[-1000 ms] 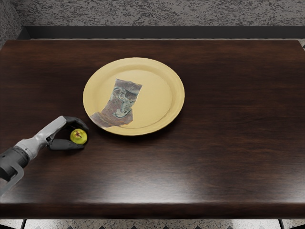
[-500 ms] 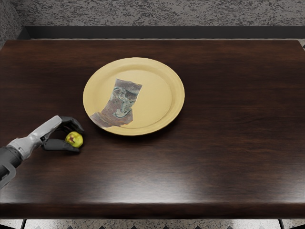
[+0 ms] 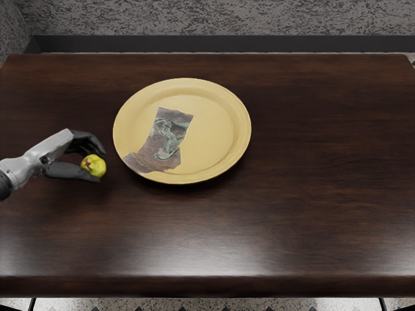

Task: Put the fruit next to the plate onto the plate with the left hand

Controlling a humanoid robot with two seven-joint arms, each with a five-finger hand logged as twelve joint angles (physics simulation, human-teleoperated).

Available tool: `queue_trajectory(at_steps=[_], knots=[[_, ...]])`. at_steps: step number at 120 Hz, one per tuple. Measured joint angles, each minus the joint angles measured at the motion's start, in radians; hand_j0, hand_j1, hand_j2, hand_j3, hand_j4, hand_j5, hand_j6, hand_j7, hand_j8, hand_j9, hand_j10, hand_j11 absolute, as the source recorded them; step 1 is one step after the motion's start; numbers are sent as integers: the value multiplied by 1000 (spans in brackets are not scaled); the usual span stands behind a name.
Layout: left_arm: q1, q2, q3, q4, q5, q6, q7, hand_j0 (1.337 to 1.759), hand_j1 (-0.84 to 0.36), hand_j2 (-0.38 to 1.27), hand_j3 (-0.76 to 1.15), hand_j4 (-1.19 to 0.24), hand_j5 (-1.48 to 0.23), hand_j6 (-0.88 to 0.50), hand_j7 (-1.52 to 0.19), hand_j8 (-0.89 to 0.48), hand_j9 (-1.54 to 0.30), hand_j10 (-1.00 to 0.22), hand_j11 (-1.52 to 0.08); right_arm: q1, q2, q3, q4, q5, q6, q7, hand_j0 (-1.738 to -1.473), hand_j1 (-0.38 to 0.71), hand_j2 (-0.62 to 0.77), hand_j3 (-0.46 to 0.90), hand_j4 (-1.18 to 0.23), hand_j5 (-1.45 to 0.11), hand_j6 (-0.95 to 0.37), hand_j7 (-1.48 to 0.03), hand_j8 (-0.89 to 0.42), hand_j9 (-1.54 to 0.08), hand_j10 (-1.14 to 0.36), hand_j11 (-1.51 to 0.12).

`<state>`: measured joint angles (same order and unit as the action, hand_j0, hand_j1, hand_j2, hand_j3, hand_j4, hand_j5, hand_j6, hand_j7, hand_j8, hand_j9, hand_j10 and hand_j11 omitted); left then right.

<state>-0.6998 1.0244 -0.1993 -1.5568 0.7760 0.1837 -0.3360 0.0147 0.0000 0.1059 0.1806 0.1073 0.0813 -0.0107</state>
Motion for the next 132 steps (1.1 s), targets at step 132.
queue_trajectory(at_steps=[132], knots=[[-522, -406, 105, 323, -188, -335, 141, 1657, -374, 546, 0, -682, -946, -634, -940, -456, -933, -572, -910, 1, 0, 0, 0, 0, 0, 0, -1658, -310, -7, 0, -33, -43, -33, -43, -33, -43, -33, -43]])
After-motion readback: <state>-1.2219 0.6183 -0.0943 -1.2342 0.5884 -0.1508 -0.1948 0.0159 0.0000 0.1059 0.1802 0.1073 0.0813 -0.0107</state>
